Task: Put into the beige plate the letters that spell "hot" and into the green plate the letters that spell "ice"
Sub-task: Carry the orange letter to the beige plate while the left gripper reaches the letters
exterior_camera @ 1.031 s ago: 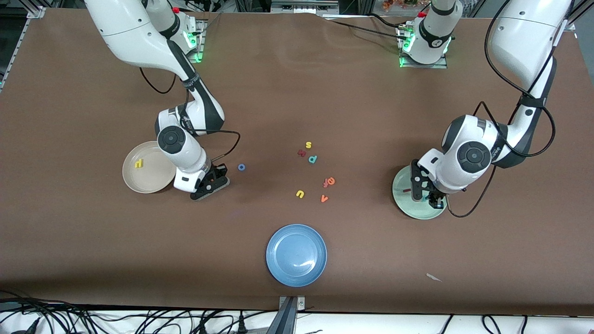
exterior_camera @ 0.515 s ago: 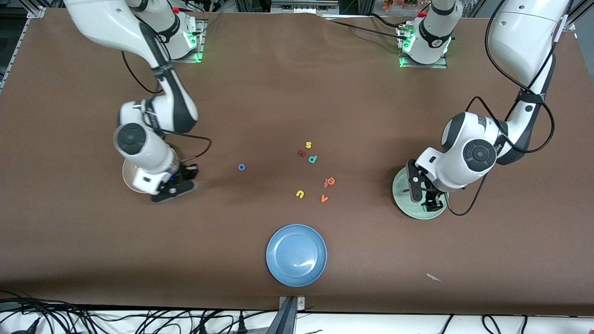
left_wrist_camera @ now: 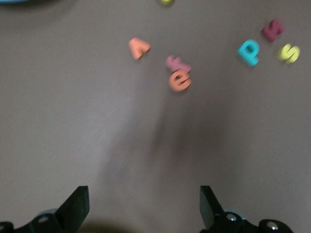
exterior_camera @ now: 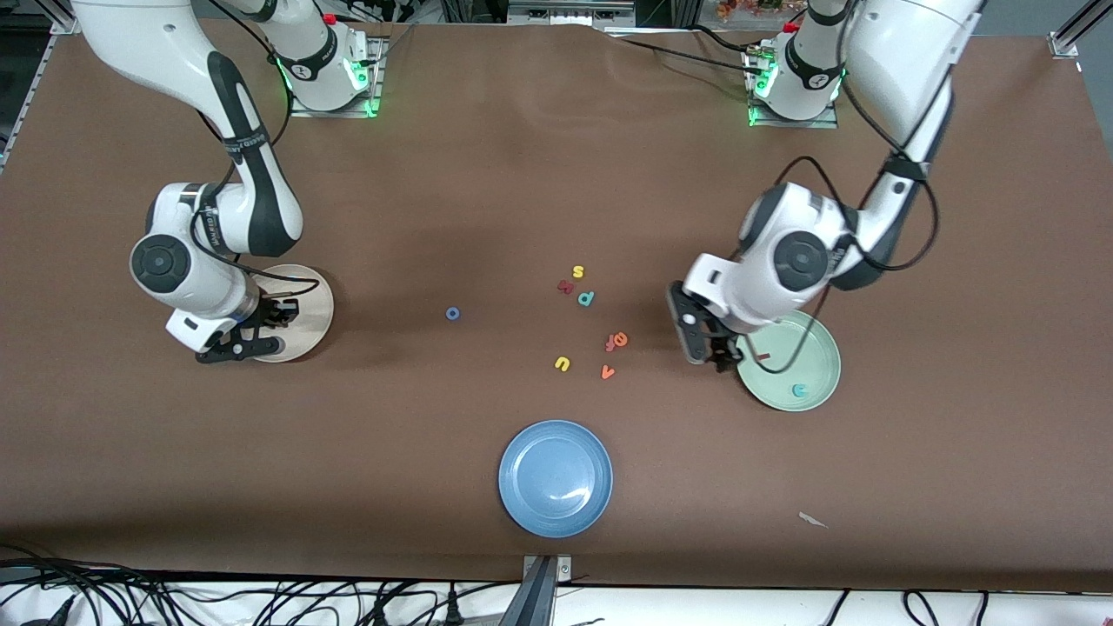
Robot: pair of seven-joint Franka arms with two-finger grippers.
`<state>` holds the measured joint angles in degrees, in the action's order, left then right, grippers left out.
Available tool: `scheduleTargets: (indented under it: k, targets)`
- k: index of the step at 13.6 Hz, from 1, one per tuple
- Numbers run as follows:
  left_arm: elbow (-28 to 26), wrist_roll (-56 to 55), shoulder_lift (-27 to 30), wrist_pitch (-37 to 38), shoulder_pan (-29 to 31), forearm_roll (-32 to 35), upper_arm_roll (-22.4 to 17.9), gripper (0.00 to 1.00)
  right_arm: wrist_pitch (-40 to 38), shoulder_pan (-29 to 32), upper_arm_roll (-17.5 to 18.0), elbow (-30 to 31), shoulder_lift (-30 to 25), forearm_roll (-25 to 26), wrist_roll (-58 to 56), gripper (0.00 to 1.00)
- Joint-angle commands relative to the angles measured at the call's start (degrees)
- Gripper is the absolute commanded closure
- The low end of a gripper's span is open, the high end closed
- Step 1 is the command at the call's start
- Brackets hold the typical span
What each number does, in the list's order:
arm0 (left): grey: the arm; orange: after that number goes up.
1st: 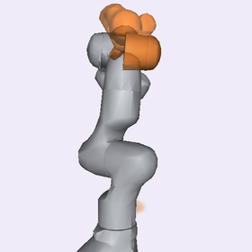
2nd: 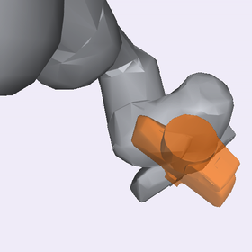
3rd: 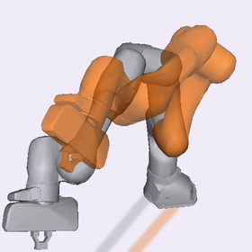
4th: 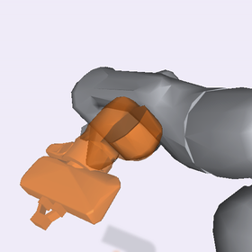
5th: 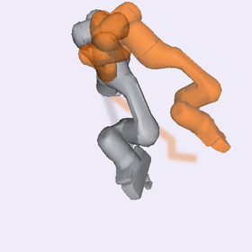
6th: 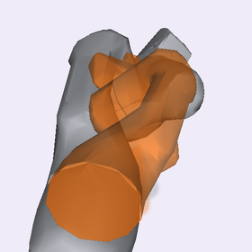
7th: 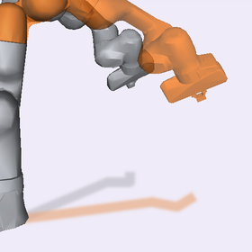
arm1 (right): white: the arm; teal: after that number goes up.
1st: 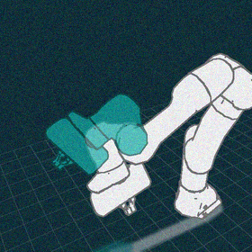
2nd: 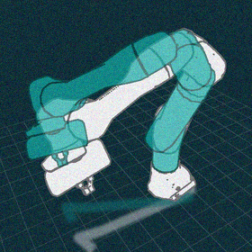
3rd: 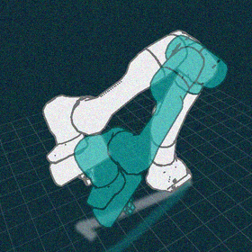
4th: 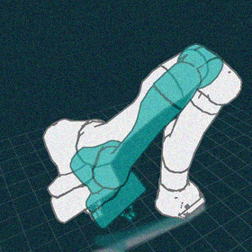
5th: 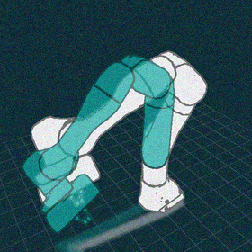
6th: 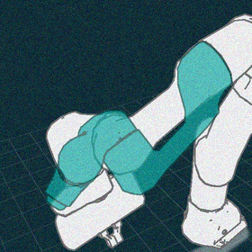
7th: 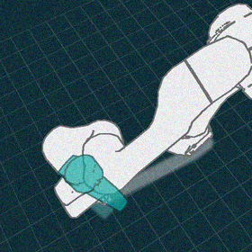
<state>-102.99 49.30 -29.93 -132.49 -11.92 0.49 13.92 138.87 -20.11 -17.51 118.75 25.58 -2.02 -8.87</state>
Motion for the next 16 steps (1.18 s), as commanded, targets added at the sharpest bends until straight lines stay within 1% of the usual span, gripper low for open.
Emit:
scheduleTargets:
  k: [1, 2, 3, 4, 5, 6, 7, 8, 9, 11, 13, 14, 15, 16]
  targets:
    - [1.82, -3.92, -3.55, -1.09, -6.77, -1.55, -1.78, 0.00, 3.60, 0.42, 0.11, 3.42, 0.17, -0.96, 0.34, 0.87]
    - [2.35, -6.90, -4.78, -3.19, -8.71, -1.29, -2.48, 0.01, 3.51, 0.68, 0.11, 3.51, 0.44, -0.96, 0.26, 0.83]
    - [2.53, -8.07, -5.83, -4.69, -10.30, -1.28, -3.01, 0.01, 3.51, 0.95, 0.11, 3.60, 0.70, -0.96, 0.34, 0.64]
    - [2.61, -7.99, -6.80, -6.27, -11.97, -1.37, -4.67, 0.02, 3.51, 0.95, 0.11, 3.51, 0.62, -1.05, 0.78, 0.37]
    - [2.70, -8.08, -7.86, -7.85, -13.47, -1.63, -6.08, 0.03, 3.42, 0.95, 0.11, 3.42, 0.35, -1.57, 0.96, 0.22]
    - [3.49, -8.25, -8.91, -8.83, -14.09, -1.55, -6.27, 0.05, 3.25, 0.95, 0.29, 2.99, 0.09, -2.97, 1.31, 0.15]
    - [5.50, -7.47, -10.31, -8.84, -14.10, -0.94, -6.27, 0.06, 2.98, 0.86, 0.72, 2.37, -0.61, -4.81, 2.79, 0.14]
    - [5.69, -7.38, -10.68, -8.84, -14.10, -0.93, -6.27, 0.08, 1.76, 0.34, 1.51, 1.32, -1.31, -5.62, 5.76, 0.14]
    - [6.04, -7.37, -10.77, -8.84, -14.18, -0.93, -6.27, 0.11, 0.10, 0.07, 2.82, 0.09, -1.93, -5.62, 10.49, 0.14]
    - [7.00, -7.37, -11.47, -8.92, -14.27, -1.02, -6.27, 0.18, -2.29, 0.07, 7.30, -2.28, -2.46, -5.62, 21.21, 0.14]
    - [7.45, -7.37, -12.96, -9.01, -14.27, -1.02, -6.27, 0.18, -2.38, -0.02, 10.99, -3.08, -2.46, -5.62, 29.66, 0.13]
    - [7.45, -7.46, -13.05, -9.27, -14.27, -1.02, -6.27, 0.18, -2.29, -0.02, 12.66, -3.52, -2.29, -5.54, 34.31, 0.10]
    - [7.45, -7.46, -13.14, -9.36, -14.27, -1.02, -6.27, 0.20, -2.20, -0.02, 14.51, -3.70, -2.02, -5.54, 38.53, 0.10]
    - [7.45, -7.38, -13.23, -9.80, -14.27, -1.02, -6.27, 0.27, -1.94, -0.10, 16.35, -4.13, -1.76, -5.54, 41.80, 0.10]
